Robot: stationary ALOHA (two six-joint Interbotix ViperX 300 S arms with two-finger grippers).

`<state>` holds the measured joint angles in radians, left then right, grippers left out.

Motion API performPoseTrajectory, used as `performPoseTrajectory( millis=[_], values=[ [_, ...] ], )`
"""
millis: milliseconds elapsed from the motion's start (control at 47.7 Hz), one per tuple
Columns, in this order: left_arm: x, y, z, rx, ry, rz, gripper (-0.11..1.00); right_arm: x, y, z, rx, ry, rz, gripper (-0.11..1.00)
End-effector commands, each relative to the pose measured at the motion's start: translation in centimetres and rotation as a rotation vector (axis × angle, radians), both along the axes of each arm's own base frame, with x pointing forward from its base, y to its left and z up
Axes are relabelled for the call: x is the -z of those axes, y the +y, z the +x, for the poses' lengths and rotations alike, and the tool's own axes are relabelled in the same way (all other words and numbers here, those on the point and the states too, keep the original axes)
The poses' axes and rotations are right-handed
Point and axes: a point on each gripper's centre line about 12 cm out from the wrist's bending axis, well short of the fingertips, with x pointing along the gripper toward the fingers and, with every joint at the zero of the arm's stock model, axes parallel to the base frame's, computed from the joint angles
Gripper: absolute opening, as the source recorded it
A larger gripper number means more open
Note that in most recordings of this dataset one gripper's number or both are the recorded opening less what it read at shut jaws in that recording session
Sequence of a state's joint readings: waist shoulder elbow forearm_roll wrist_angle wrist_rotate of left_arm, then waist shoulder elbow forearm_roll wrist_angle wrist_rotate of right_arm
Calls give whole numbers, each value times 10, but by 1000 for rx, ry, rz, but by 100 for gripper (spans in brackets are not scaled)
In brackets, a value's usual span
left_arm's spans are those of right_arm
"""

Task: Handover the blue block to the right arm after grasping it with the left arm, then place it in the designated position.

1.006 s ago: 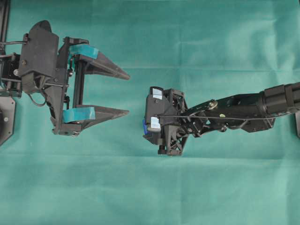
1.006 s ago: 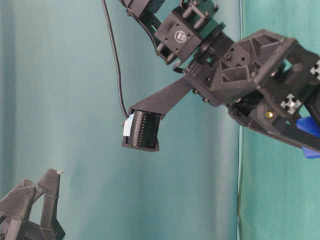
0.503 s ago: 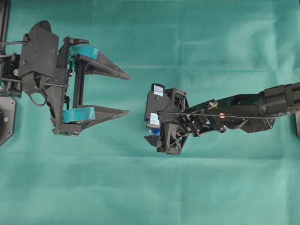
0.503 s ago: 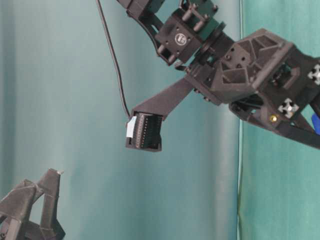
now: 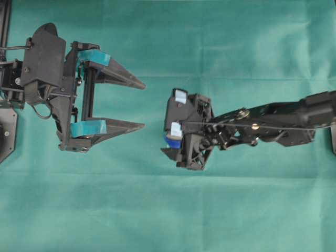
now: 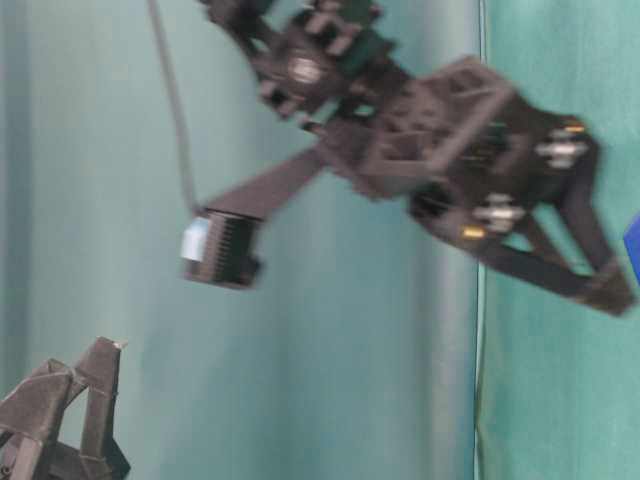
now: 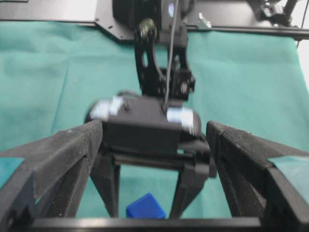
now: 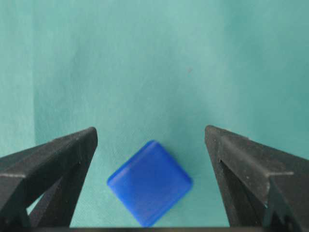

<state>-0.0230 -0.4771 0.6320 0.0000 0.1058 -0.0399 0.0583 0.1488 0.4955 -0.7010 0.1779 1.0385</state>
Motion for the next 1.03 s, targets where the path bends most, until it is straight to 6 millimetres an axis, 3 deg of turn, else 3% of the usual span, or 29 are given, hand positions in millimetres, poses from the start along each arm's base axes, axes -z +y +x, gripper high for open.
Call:
performPoseTrajectory(
  millis=[0, 482, 776, 1006],
  values=[
    [-14, 0, 0, -2, -40, -2, 100, -35, -1, 0, 10, -68, -10, 94],
    [-14, 0, 0, -1, -38, -1, 100, -119, -10, -36, 61, -164, -98, 94],
    [-14, 0, 0, -1, -37, -1, 100, -157, -14, -61, 88, -224, -131, 94],
    [-13, 0, 1, -1, -34, -1, 100, -173, -17, -79, 94, -265, -146, 94]
  ],
)
